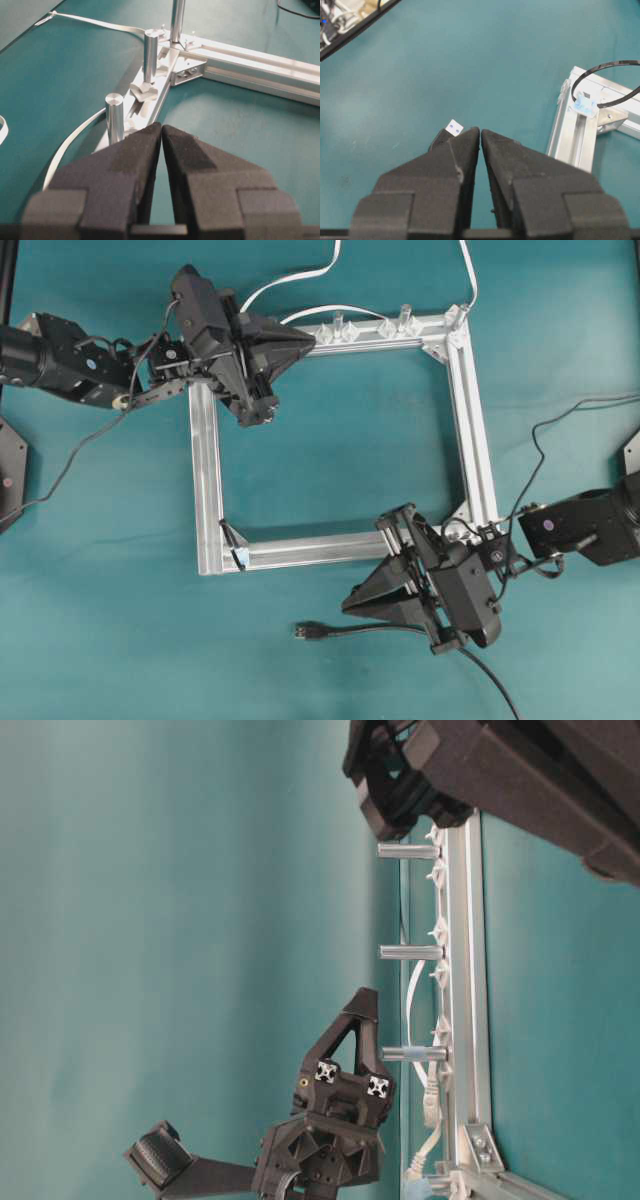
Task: Insert the wire through the string loop located on the left side.
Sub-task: 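Open both grippers and move the right gripper above the black USB plug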
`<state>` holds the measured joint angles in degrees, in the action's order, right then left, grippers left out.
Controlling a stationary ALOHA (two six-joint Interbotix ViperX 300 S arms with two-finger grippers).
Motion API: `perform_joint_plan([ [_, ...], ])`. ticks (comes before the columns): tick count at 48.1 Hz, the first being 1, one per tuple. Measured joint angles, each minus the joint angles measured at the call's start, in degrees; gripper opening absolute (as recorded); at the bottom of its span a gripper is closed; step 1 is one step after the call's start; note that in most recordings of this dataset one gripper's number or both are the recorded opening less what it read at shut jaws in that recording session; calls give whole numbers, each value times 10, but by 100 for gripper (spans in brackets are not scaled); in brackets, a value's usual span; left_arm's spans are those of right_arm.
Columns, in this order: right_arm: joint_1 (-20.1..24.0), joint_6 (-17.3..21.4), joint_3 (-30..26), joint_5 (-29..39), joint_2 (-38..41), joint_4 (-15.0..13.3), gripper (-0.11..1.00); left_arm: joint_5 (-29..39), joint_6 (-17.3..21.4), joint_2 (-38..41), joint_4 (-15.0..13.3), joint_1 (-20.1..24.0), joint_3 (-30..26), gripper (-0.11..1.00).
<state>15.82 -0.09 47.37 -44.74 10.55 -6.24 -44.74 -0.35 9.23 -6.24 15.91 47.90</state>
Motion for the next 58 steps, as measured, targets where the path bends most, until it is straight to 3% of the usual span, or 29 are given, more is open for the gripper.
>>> perform_joint_plan([
  [7,-5,11,0,8,0,14,1,73,4,-6,20,-1,-17,0],
  [19,-9,12,1,12,-1,25,0,142,8,-12,23,-2,-38,1],
  [23,-9,14,0,13,-5,25,0,149,8,-19,23,-4,-38,18],
  [32,-10,15,1,14,-12,26,0,199,9,-62,24,-4,-32,71],
  [36,-9,17,-3,18,-12,27,1,227,9,-90,25,-6,-18,74],
  [39,-9,17,-6,23,-12,30,8,243,9,-111,25,-9,-8,74],
  [52,-9,17,-16,41,-12,82,82,277,10,-171,25,-37,37,74],
  [58,-3,17,-15,42,-15,106,83,294,10,-183,25,-45,47,74],
])
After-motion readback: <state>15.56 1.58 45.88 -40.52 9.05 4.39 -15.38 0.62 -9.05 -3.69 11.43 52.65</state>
